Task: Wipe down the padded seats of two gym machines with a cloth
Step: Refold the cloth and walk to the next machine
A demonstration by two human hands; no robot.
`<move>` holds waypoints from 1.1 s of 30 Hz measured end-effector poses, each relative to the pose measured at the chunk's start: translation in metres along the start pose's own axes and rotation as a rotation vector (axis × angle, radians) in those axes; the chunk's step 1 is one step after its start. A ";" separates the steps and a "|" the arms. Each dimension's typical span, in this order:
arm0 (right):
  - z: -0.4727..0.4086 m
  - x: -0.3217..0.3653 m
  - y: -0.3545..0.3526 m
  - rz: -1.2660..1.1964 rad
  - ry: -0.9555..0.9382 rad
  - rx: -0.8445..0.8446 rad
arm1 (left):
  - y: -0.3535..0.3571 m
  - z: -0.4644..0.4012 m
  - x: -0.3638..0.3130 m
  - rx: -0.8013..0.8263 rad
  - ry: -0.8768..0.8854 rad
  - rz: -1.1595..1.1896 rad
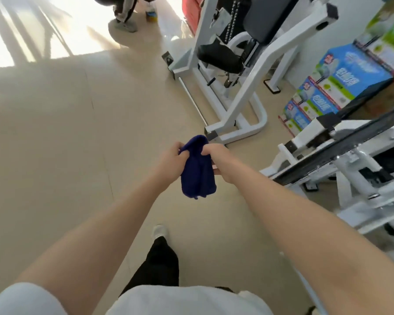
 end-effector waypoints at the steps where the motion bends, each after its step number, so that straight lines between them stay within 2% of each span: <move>1: -0.016 0.018 0.000 0.002 0.004 -0.006 | -0.011 -0.023 -0.009 0.019 -0.021 0.000; 5: -0.074 0.092 -0.008 0.002 -0.098 0.024 | -0.041 -0.106 -0.056 0.100 -0.073 0.120; 12: -0.183 0.184 -0.050 0.002 -0.218 -0.085 | -0.055 -0.253 -0.110 0.137 -0.173 0.295; 15: -0.245 0.212 -0.074 -0.025 -0.200 -0.097 | -0.052 -0.332 -0.126 0.145 -0.231 0.279; 21: -0.381 0.285 -0.147 -0.149 -0.147 -0.049 | -0.047 -0.510 -0.178 0.058 -0.279 0.176; 26: -0.463 0.341 -0.209 -0.196 -0.113 -0.204 | -0.031 -0.620 -0.229 0.113 -0.308 0.173; 31: -0.533 0.375 -0.255 0.048 -0.185 -0.383 | -0.010 -0.714 -0.264 0.182 -0.417 0.264; 33: -0.562 0.384 -0.272 0.026 -0.153 -0.381 | 0.000 -0.753 -0.274 0.238 -0.445 0.277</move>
Point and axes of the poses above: each hand's wrist, its own z-axis away from the middle knuckle, its own y-axis out of the palm, x = y × z, the point moved 4 cm from there along -z, towards the middle knuckle, and after that the axes turned 9 degrees about z, right-handed, at the moved point
